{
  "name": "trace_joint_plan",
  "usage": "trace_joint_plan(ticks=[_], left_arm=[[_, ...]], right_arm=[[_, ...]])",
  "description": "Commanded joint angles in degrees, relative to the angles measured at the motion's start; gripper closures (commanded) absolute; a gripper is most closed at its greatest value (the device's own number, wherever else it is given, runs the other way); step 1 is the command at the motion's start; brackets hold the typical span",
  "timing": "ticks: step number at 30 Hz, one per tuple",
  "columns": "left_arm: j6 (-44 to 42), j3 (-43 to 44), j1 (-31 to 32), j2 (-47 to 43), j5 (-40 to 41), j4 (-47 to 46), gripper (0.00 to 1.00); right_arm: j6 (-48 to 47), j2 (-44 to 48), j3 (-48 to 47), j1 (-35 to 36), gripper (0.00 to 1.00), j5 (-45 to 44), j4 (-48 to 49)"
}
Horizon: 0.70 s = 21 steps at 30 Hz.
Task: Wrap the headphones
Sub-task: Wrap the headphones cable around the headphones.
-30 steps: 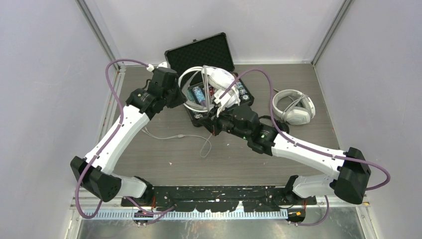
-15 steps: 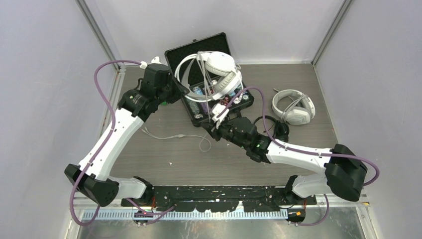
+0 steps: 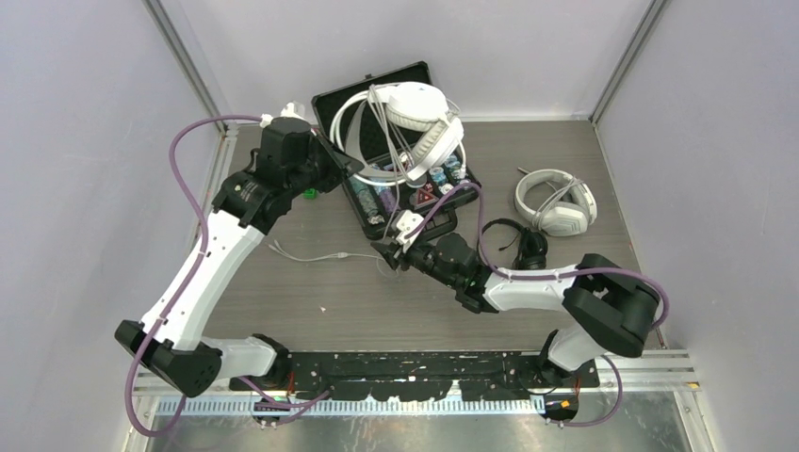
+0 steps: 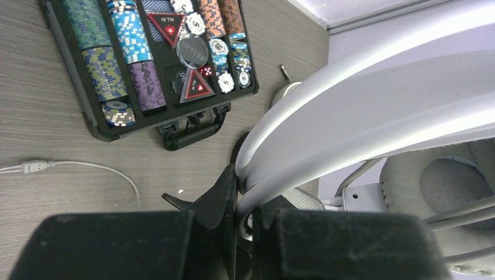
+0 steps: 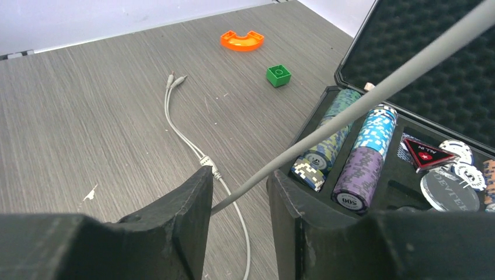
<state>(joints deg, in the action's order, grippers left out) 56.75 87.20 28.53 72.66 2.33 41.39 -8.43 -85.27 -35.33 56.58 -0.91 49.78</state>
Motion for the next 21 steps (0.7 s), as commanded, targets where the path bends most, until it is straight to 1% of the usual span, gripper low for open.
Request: trace_joint_plan(ticks=[1, 4, 8, 13, 17, 21], left_arm=[[2.57, 4.74, -0.15, -3.47, -1.71, -6.43, 1.0], [2.49, 5.38, -0.15, -3.57, -1.93, -6.13, 1.0], [2.4, 6.12, -0.15, -3.79, -2.06, -5.81, 1.0], [2.33, 6.66, -0.15, -4.04, -2.06, -5.86, 1.0], [2.44, 7.4, -0.15, -4.07, -2.06, -5.94, 1.0], [2.34, 9.0, -0.15, -4.17, -3.78, -5.63, 1.0]], right_arm=[[0.52, -3.55, -1.57, 0.21, 0.53, -2.05, 11.58], [1.7, -7.72, -0.4, 0.16, 0.52, -3.8, 17.93], [3.86, -11.7, -0.28, -0.47, 0.5, -5.01, 21.47], [6.51, -15.49, -0.34, -0.59, 0.5, -2.7, 23.95], [8.36, -19.78, 0.28, -0.68, 0.52, -2.08, 28.52], [11.84, -23.92, 0.6, -1.17, 0.54, -1.99, 31.59]])
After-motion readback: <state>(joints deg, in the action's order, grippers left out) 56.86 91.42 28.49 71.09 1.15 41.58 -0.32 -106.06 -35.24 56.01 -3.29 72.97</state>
